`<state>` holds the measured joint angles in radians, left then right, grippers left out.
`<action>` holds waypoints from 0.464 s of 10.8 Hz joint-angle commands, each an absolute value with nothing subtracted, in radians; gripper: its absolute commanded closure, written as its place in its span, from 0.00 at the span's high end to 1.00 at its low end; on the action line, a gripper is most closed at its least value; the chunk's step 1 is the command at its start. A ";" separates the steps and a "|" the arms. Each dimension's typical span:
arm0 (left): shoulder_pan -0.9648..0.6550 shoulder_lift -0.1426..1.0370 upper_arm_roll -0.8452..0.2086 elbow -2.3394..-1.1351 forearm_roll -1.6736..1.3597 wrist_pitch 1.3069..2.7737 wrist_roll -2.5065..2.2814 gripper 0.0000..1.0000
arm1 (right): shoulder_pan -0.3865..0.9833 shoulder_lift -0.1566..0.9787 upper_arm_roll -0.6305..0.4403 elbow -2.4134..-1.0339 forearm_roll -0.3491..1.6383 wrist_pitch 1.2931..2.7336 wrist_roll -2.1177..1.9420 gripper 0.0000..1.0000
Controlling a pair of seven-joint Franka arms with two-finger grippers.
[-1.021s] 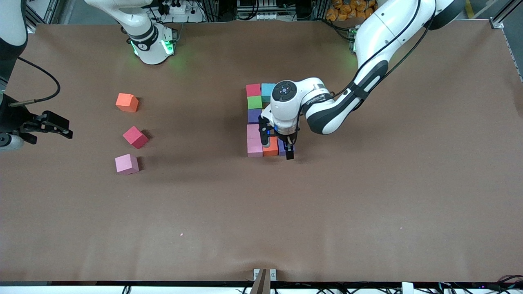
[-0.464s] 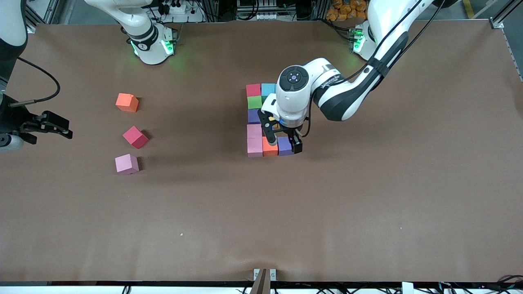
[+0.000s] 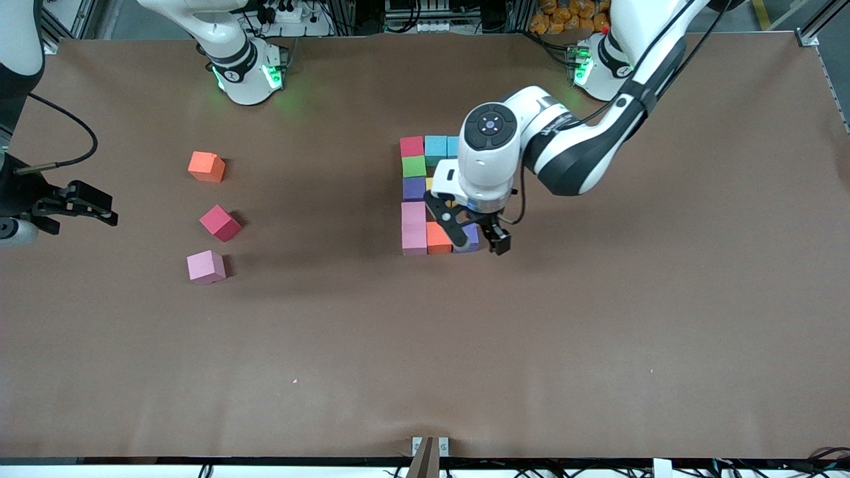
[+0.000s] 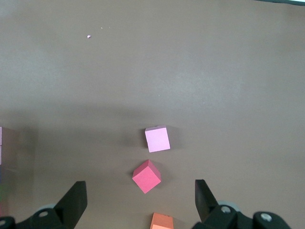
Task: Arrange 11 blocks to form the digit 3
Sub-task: 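Open the left gripper and lift it away from the blocks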
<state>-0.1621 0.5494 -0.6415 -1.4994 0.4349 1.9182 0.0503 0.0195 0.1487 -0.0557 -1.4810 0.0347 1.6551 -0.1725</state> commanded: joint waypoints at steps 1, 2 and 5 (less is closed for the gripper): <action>-0.117 0.514 -0.641 -1.441 0.411 1.809 -0.062 1.00 | 0.015 0.153 -0.055 -1.468 0.052 1.651 -0.183 1.00; -0.085 0.505 -0.641 -1.436 0.404 1.796 -0.090 1.00 | 0.015 0.153 -0.055 -1.468 0.054 1.652 -0.183 1.00; 0.056 0.427 -0.641 -1.434 0.298 1.738 -0.179 1.00 | 0.017 0.153 -0.055 -1.467 0.052 1.651 -0.183 1.00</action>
